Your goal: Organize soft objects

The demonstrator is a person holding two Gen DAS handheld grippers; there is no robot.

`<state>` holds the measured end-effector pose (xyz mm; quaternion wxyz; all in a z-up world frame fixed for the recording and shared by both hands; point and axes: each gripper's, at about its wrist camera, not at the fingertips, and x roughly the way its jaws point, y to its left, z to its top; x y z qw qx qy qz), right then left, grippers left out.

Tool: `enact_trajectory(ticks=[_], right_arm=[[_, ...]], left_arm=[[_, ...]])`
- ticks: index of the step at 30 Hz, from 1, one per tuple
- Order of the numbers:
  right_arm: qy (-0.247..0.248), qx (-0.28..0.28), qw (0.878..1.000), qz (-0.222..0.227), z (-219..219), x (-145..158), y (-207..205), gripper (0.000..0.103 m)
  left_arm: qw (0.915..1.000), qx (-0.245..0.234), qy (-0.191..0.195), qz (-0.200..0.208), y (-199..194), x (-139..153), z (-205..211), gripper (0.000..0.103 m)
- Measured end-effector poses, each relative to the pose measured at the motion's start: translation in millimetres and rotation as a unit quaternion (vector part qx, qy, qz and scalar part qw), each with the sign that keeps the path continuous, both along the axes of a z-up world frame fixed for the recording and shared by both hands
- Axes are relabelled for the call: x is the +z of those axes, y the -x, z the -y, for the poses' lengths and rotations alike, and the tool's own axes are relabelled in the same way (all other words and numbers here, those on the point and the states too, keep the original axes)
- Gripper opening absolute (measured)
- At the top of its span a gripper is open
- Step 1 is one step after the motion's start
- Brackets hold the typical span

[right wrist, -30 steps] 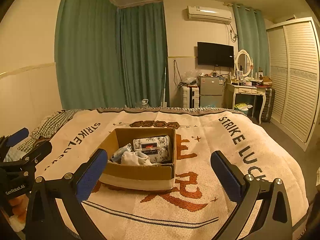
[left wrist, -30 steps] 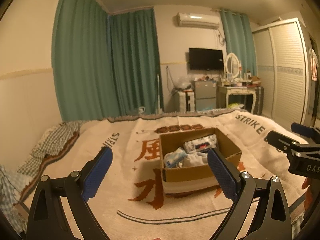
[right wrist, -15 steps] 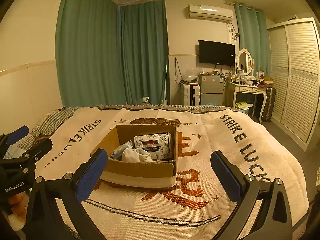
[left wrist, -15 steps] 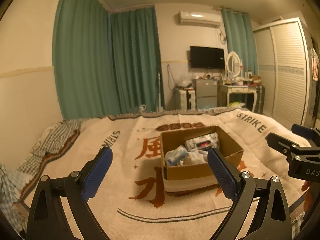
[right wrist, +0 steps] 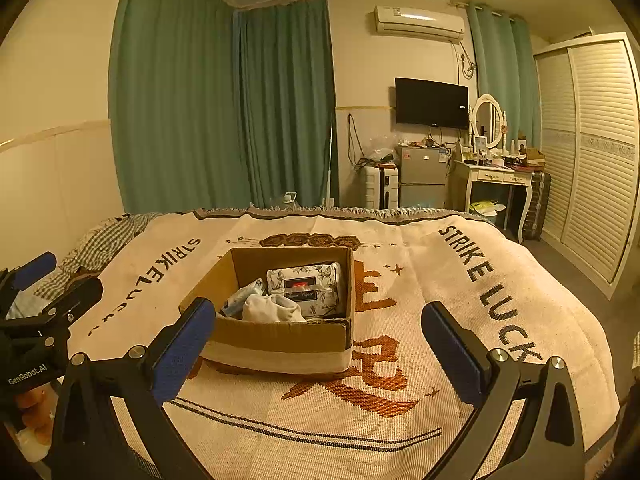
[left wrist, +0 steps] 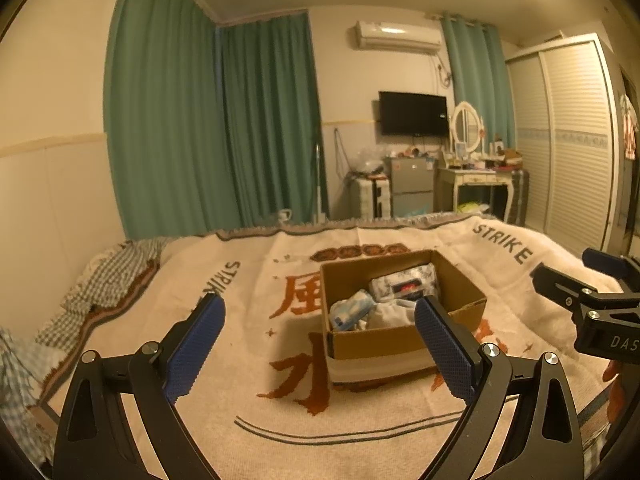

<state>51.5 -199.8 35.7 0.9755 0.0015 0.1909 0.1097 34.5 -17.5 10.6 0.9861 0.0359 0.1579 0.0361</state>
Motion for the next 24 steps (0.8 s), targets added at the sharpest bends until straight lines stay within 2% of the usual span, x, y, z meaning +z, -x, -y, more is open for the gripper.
enact_trajectory(ticks=[24], right_arm=[[-0.001,-0.001,1.000,-0.002,-0.9,-1.4,0.6,0.103]], left_arm=[[0.9999,0.001,0.011,-0.004,-0.4,-2.3,-2.6,0.097]])
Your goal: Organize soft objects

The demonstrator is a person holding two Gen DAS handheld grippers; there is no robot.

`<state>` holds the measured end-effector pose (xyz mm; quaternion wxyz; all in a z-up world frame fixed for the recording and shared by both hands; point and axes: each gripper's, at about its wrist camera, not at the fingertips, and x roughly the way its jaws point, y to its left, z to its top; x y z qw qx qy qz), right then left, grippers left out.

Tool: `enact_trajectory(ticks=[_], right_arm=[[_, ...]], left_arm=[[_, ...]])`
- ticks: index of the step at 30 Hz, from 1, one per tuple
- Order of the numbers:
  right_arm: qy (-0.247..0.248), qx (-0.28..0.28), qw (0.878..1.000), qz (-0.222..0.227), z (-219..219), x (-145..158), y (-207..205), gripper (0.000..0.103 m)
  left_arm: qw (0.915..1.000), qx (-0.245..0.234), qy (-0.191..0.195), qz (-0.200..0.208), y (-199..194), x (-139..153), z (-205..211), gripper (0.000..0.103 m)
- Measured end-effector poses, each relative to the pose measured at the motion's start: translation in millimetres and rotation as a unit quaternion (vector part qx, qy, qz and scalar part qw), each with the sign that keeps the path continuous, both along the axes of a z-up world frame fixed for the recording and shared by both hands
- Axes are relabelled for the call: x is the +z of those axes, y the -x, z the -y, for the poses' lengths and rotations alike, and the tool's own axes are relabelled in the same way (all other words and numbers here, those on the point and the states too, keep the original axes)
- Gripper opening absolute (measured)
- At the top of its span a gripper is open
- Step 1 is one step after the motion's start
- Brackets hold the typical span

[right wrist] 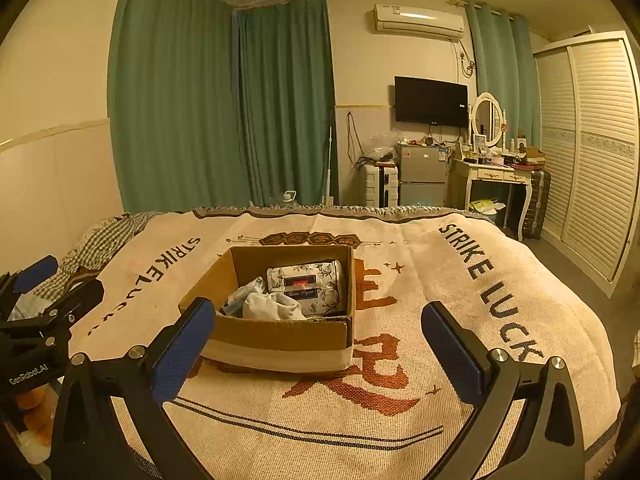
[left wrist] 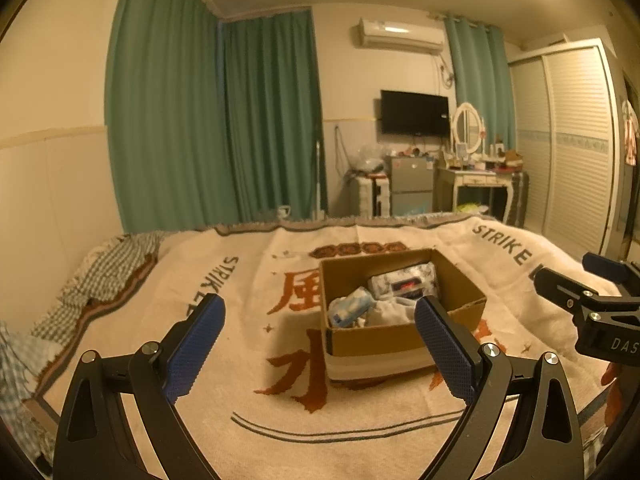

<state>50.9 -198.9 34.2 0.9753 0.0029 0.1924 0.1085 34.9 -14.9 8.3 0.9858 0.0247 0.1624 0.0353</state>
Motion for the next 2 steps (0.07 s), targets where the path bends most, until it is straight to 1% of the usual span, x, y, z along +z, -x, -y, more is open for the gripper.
enact_trajectory(ticks=[2], right_arm=[[0.000,0.000,1.000,0.000,0.1,0.1,0.0,0.103]], left_arm=[[1.0000,0.000,0.002,-0.002,-0.3,0.0,0.0,0.097]])
